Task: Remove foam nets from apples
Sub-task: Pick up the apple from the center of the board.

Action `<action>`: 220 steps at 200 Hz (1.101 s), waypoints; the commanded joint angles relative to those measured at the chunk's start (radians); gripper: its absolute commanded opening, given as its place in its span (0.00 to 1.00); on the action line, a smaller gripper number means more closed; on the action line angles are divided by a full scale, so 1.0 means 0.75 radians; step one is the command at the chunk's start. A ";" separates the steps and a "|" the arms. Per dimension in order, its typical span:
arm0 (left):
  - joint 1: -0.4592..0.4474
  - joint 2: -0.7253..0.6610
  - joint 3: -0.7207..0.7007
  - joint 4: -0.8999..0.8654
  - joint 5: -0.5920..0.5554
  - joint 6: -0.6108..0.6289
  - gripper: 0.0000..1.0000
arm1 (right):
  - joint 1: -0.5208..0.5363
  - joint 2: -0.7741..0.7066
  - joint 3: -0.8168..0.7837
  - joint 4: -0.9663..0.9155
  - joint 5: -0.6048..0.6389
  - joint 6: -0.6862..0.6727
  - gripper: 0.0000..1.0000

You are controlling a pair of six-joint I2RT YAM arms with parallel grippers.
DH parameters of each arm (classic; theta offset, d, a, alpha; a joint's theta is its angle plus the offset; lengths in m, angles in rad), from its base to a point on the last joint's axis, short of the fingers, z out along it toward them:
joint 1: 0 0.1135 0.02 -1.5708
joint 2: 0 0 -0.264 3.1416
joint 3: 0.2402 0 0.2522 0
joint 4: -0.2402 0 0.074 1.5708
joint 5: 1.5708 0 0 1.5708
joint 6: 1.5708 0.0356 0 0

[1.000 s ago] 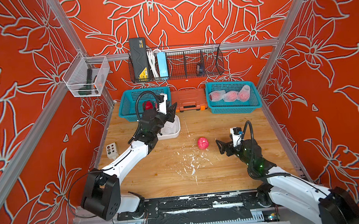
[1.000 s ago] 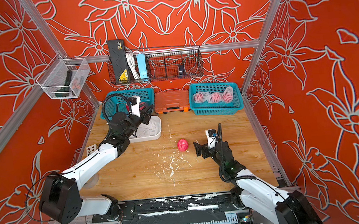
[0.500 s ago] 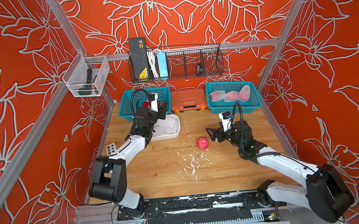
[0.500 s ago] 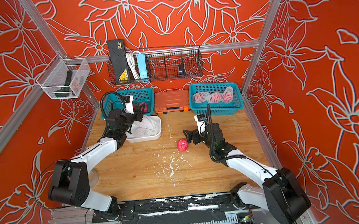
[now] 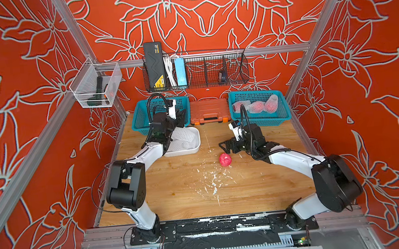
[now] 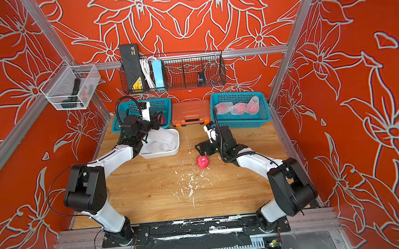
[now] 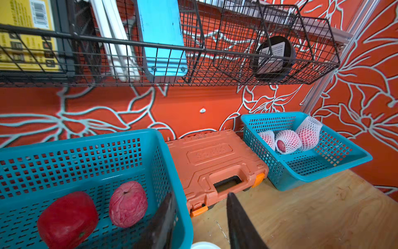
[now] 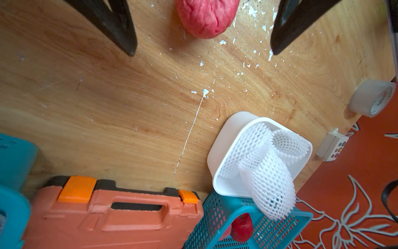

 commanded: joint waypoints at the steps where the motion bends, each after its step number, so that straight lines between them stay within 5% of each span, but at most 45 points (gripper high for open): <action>1: 0.004 0.047 0.067 -0.052 0.028 0.030 0.38 | 0.007 -0.016 0.019 -0.039 -0.043 0.030 0.97; 193: 0.002 0.462 0.540 -0.328 0.005 0.037 0.39 | 0.009 -0.097 -0.091 0.060 -0.082 0.074 0.97; 211: 0.000 0.407 0.507 -0.287 0.054 0.013 0.44 | 0.009 -0.105 -0.089 0.053 -0.080 0.068 0.97; 220: -0.002 0.357 0.476 -0.267 0.072 0.003 0.56 | 0.009 -0.118 -0.090 0.042 -0.073 0.066 0.97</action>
